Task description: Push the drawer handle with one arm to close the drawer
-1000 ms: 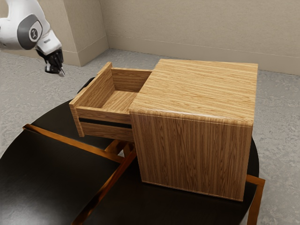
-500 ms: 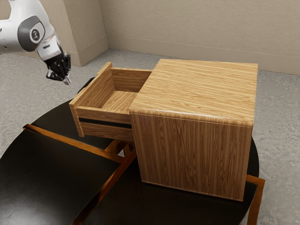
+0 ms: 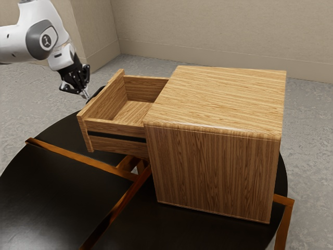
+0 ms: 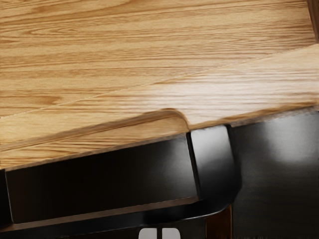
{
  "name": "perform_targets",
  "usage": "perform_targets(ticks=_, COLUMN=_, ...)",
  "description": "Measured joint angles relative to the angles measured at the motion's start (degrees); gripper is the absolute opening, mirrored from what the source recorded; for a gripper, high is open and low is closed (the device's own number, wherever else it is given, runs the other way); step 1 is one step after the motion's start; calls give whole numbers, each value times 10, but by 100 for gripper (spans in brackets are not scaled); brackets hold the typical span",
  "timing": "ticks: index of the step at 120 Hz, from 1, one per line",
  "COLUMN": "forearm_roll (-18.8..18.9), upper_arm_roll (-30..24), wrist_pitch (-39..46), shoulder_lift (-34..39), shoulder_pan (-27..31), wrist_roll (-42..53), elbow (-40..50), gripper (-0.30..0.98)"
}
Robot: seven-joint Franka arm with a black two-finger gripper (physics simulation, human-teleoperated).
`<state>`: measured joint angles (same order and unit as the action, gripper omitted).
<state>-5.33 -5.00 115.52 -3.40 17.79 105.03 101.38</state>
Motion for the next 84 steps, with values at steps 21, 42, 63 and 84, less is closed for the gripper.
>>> perform_targets(ticks=21, forearm_roll=-1, upper_arm_roll=0, wrist_pitch=3, shoulder_lift=-5, shoulder_pan=5, wrist_roll=11, elbow=3, gripper=-10)
perform_targets(ticks=42, forearm_roll=-9, upper_arm_roll=-2, wrist_pitch=12, shoulder_lift=-12, shoulder_pan=5, wrist_roll=19, elbow=4, gripper=-10)
perform_targets(ticks=63, forearm_roll=-16, upper_arm_roll=-9, wrist_pitch=19, shoulder_lift=-18, shoulder_pan=2, wrist_roll=26, elbow=4, gripper=-10)
perform_targets(ticks=84, forearm_roll=-25, upper_arm_roll=-20, wrist_pitch=26, shoulder_lift=-24, shoulder_pan=0, wrist_roll=30, elbow=3, gripper=-10)
